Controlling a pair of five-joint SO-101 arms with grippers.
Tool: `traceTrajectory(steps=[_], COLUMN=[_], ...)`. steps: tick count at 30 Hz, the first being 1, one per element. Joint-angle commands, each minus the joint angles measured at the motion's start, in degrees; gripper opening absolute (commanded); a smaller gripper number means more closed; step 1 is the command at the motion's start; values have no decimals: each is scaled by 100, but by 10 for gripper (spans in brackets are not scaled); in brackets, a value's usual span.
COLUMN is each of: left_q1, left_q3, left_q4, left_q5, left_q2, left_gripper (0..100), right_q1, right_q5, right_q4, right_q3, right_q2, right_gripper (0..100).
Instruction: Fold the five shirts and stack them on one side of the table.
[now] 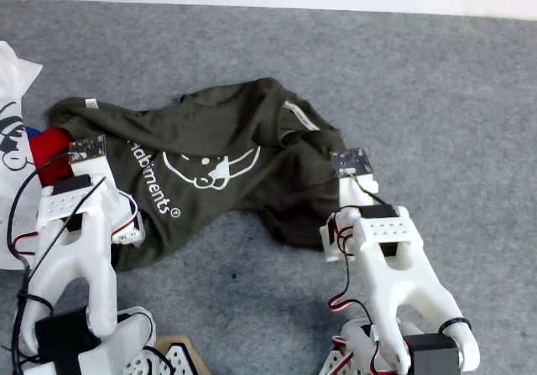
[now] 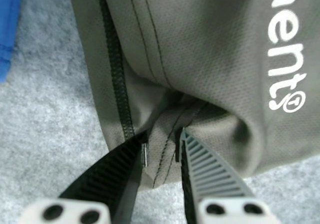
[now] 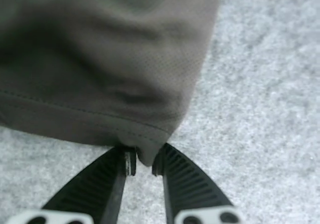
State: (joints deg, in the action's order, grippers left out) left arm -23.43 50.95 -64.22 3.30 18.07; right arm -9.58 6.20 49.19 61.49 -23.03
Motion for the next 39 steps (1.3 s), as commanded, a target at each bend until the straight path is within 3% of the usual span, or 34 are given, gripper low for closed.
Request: traceTrajectory(steps=[1,23,33,39], left_q1=[101,110,242,321], left_q3=[4,-13,-22,-22], left_q4=[44,44,132,123], left_q5=[70,70,70,70], left_q2=[4,13,13,57], left_gripper=[111,111,111,116], right_q1=[154,611,673,673], right_q5=[79,79,97,79], right_q4=[-75,84,1367,1086], right_q3=[-171,-435,-620,13], right_q2=[31,-75,-2255,-2738], right_gripper=[55,7,7,7])
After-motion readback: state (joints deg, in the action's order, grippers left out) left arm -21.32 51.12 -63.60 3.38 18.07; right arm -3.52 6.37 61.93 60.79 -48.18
